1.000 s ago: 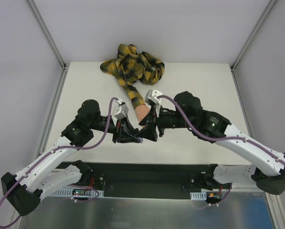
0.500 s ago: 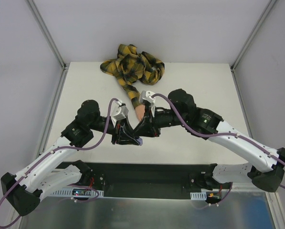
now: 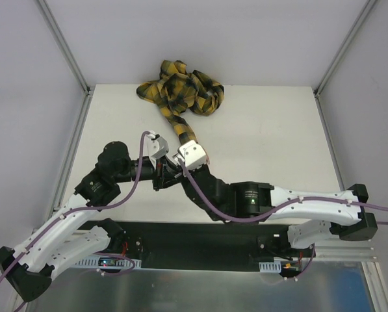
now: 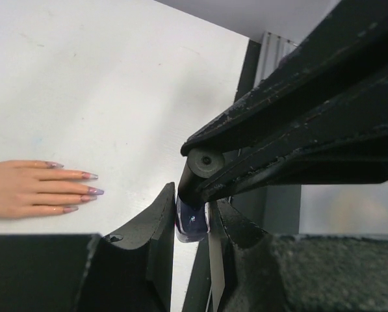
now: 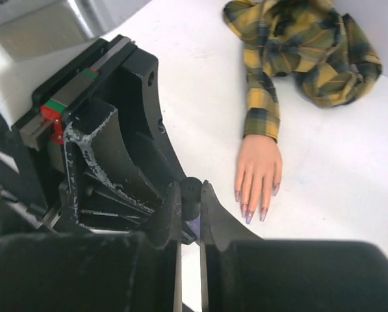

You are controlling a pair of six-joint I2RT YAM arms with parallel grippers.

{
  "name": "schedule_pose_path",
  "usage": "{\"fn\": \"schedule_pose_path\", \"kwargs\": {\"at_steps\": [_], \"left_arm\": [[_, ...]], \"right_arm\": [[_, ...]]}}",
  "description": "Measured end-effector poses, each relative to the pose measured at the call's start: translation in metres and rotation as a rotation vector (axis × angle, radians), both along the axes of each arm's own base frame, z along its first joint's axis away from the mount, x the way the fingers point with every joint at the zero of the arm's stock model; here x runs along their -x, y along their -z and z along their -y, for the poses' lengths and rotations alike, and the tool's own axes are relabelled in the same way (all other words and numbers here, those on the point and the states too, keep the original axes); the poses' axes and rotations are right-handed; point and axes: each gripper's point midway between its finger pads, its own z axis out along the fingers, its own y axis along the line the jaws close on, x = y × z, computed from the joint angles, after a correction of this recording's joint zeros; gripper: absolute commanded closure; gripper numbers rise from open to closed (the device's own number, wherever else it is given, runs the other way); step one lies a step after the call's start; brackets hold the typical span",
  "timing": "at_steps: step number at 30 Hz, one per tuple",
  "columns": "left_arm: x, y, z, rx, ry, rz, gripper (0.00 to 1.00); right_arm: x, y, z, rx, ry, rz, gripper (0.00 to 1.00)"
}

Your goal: Paint the nails

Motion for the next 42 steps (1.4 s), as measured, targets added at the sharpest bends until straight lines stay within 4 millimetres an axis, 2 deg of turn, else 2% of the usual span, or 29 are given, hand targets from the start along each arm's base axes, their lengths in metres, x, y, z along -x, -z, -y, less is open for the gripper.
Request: {"fn": "schedule_pose_path", "kwargs": {"at_steps": [4,10,12,13,15,16,19,22,24,25,27,29,33,36,42], "left_arm": [[-0.009,0.004,0.000,-0.014,-0.040,0.003,1.00],[-0.013,0.003,-0.001,-0.013,-0.058,0.020,1.00],[-0.013,0.002,-0.001,-0.010,-0.056,0.024,1.00],[-0.011,0.002,-0.001,-0.010,-0.046,0.024,1.00],[-0.008,0.003,0.001,-0.011,-0.021,0.016,1.00],[-0.008,0.006,0.003,-0.016,-0.006,0.005,1.00],[-0.007,0.011,0.008,-0.024,0.051,-0.038,1.00],[0.004,0.016,0.014,-0.025,0.137,-0.080,1.00],[0.013,0.015,0.015,-0.017,0.191,-0.092,1.00],[0.018,0.014,0.015,-0.011,0.217,-0.095,1.00],[0.029,0.010,0.015,0.002,0.275,-0.097,1.00],[0.038,0.007,0.016,0.012,0.326,-0.097,1.00],[0.051,0.004,0.016,0.024,0.394,-0.107,1.00],[0.055,0.003,0.015,0.029,0.414,-0.109,1.00],[0.058,0.001,0.015,0.034,0.431,-0.114,1.00]], "right_arm": [[-0.009,0.004,0.002,0.001,0.051,0.012,1.00],[-0.012,0.002,0.003,-0.042,0.016,-0.018,0.99],[-0.012,0.002,0.002,-0.044,-0.003,-0.029,0.83],[-0.012,0.002,0.002,-0.043,-0.013,-0.035,0.68],[-0.011,0.004,0.001,-0.029,-0.048,-0.050,0.55],[-0.009,0.006,0.003,-0.005,-0.077,-0.061,0.44],[-0.004,0.009,0.013,0.036,-0.162,-0.099,0.33],[0.002,0.002,0.025,0.019,-0.271,-0.149,0.29],[0.006,-0.008,0.032,-0.025,-0.337,-0.174,0.29],[-0.001,-0.013,0.041,-0.054,-0.347,-0.186,0.30],[-0.001,-0.022,0.051,-0.099,-0.398,-0.207,0.32],[0.002,-0.026,0.053,-0.126,-0.454,-0.228,0.32],[0.015,-0.018,0.043,-0.137,-0.585,-0.283,0.38],[0.025,-0.004,0.033,-0.120,-0.663,-0.336,0.48],[0.032,0.009,0.019,-0.108,-0.741,-0.392,0.55]]}}
